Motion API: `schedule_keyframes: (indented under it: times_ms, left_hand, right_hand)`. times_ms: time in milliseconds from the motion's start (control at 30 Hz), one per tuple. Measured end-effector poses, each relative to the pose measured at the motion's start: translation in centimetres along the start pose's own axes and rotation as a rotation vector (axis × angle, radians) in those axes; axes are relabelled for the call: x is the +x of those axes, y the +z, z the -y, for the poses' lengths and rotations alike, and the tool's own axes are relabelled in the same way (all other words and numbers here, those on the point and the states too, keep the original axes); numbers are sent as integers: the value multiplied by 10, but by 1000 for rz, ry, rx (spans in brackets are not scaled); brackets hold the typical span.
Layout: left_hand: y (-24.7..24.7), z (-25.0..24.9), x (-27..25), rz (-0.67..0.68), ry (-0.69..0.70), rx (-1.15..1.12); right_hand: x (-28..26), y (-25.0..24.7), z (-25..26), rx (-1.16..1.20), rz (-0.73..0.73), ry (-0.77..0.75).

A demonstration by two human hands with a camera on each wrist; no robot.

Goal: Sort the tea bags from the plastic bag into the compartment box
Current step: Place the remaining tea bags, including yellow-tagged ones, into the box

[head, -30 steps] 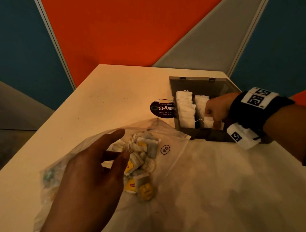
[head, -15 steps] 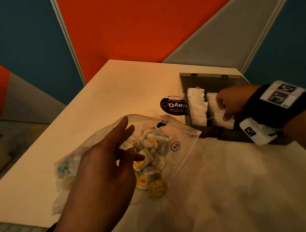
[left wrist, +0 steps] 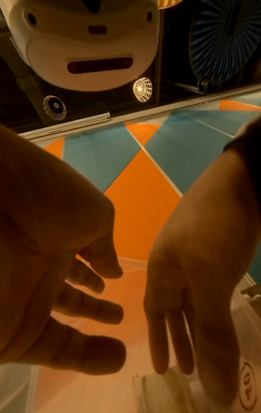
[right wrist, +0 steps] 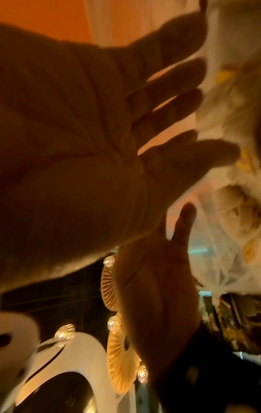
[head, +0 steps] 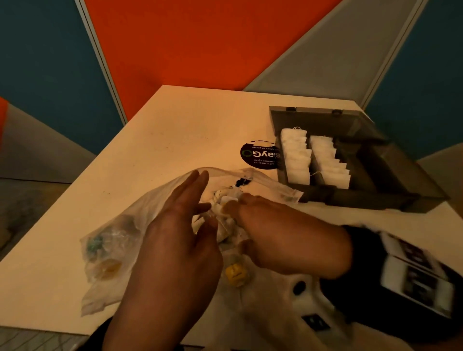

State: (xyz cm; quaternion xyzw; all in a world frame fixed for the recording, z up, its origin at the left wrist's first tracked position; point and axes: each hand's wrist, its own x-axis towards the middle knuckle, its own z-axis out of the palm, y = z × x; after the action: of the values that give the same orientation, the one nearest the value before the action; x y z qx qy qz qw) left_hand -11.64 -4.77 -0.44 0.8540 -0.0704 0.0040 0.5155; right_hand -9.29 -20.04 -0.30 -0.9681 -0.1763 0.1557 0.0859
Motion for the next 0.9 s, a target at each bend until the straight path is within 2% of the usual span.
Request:
schedule_keyframes:
  times_ms: [100,200,300,400,733,800,900]
  left_hand:
    - [-3,5,-3,-24,26,20]
    - [-9,6,-7,-39,32,21]
    - [-15,7,-11,-25,35,10]
    - [-21,5,-14,3,43,19]
    - [-29,0,-19,21,80,42]
    - [-27,0,-18,18,100,54]
    - [-27,0,-17,17,134,86]
  right_hand:
    - [28,7,-10,38,80,35]
    - [43,10,-7,-99,169,13]
    - [46,14,-1,-299,150,-90]
    - [48,17,3,-320,123,-178]
    - [55,27,-2,134,265,-151]
    - [52,24,-2,254,229,-191]
    - [53,9,3,408,95,-196]
